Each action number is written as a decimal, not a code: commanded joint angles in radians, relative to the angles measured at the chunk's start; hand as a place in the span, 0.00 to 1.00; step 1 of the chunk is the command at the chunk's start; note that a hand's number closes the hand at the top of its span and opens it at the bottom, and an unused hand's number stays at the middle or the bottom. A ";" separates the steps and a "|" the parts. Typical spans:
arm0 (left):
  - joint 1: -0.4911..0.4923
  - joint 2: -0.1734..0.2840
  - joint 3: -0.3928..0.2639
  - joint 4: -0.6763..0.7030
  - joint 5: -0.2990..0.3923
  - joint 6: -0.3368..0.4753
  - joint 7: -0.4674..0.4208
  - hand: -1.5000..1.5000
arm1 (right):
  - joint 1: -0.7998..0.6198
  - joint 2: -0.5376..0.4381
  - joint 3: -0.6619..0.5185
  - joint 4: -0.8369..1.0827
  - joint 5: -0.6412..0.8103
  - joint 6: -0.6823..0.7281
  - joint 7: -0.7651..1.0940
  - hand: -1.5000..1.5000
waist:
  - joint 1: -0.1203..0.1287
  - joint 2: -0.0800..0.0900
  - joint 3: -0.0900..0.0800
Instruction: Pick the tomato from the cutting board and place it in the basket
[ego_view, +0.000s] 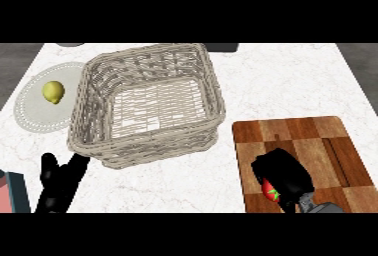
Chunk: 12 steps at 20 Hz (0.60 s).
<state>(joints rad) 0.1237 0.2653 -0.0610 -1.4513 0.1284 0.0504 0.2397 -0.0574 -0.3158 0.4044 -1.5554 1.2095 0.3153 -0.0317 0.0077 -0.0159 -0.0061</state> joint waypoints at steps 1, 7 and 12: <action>0.011 -0.010 -0.026 0.025 -0.008 -0.008 0.025 0.50 | 0.002 0.270 0.180 -0.018 0.084 0.028 0.208 1.00 | 0.032 0.014 0.000; 0.006 -0.008 -0.033 0.027 -0.011 -0.017 0.024 0.50 | -0.030 0.312 0.370 -0.076 0.101 -0.045 0.468 1.00 | 0.053 0.007 0.004; -0.012 -0.010 -0.024 0.025 -0.002 -0.016 0.028 0.50 | 0.036 0.315 0.428 -0.224 -0.137 -0.319 0.572 1.00 | 0.041 0.021 0.020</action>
<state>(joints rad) 0.1002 0.2607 -0.0806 -1.4470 0.1214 0.0374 0.2501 -0.0479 -0.0199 0.7775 -1.6866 1.1946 0.1562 0.4548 0.0476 -0.0043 0.0085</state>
